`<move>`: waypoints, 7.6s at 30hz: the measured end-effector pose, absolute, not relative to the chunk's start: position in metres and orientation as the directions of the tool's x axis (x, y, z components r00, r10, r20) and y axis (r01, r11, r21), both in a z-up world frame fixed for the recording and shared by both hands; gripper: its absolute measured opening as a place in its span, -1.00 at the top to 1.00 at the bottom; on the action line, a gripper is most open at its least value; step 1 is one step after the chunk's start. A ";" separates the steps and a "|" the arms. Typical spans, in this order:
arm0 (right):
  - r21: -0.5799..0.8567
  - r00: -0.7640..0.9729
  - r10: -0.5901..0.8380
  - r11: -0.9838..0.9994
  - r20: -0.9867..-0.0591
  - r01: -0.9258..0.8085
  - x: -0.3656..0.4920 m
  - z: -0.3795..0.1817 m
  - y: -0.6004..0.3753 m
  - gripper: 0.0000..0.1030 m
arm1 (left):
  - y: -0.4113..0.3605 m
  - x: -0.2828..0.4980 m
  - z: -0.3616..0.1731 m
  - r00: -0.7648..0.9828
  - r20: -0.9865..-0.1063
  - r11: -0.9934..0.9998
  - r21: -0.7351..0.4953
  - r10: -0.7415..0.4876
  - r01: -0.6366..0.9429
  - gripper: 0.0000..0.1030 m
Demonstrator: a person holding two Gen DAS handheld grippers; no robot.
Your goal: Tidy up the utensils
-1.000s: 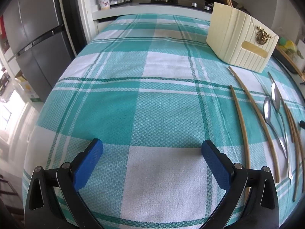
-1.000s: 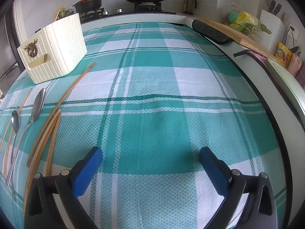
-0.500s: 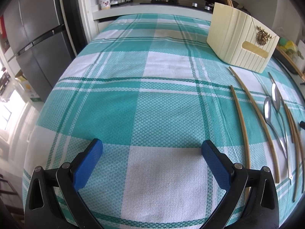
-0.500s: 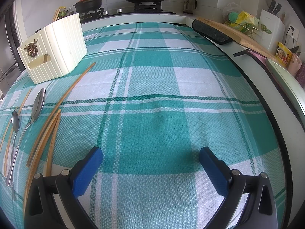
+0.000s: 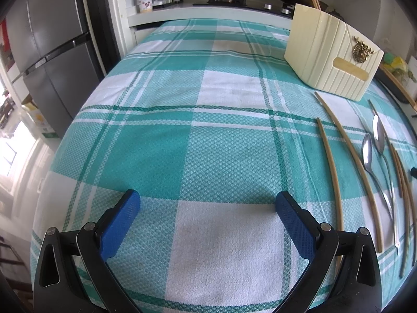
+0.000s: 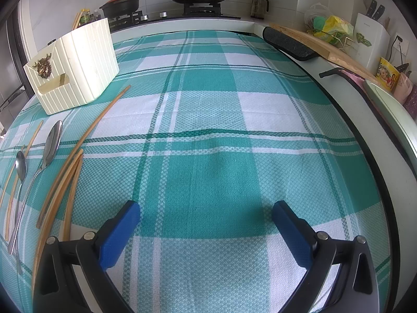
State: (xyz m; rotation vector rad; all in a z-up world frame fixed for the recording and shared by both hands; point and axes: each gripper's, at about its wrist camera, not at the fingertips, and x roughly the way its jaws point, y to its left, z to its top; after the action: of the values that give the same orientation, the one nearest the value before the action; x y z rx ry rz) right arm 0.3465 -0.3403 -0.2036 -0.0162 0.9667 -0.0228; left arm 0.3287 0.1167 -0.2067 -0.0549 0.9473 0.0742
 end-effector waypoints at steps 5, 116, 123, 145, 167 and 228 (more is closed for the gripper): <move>-0.024 0.568 -0.027 1.000 -0.823 0.012 0.347 -0.204 -0.341 -1.00 | 0.117 0.329 -0.207 0.581 -0.813 0.996 -0.014 0.040 -0.088 -0.99; -0.034 0.567 -0.064 0.997 -0.821 0.063 0.349 -0.205 -0.339 -1.00 | 0.030 0.360 -0.201 0.445 -0.892 0.985 -0.001 -0.080 0.175 -0.99; -0.027 0.565 -0.059 0.998 -0.823 0.064 0.351 -0.204 -0.338 -1.00 | 0.036 0.344 -0.202 0.492 -0.867 0.988 0.001 -0.077 0.156 -0.99; -0.020 0.566 -0.052 0.998 -0.823 0.062 0.360 -0.204 -0.336 -1.00 | 0.038 0.345 -0.203 0.496 -0.864 0.985 -0.002 -0.089 0.173 -0.99; 0.009 0.296 0.104 0.952 -0.949 -0.306 0.373 -0.189 -0.226 0.15 | 0.019 0.389 -0.194 0.397 -0.914 0.973 0.009 -0.086 0.231 -0.29; 0.110 0.681 0.315 0.938 -0.661 -0.328 0.511 0.012 -0.163 -0.16 | 0.022 0.498 -0.017 0.722 -0.653 0.972 -0.192 -0.230 0.136 -0.77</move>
State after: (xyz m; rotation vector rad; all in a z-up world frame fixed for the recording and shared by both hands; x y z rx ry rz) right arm 0.5107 -0.1633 0.0115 -0.0178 0.7378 0.3605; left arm 0.4979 0.0218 -0.0166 -0.1341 0.7374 -0.2031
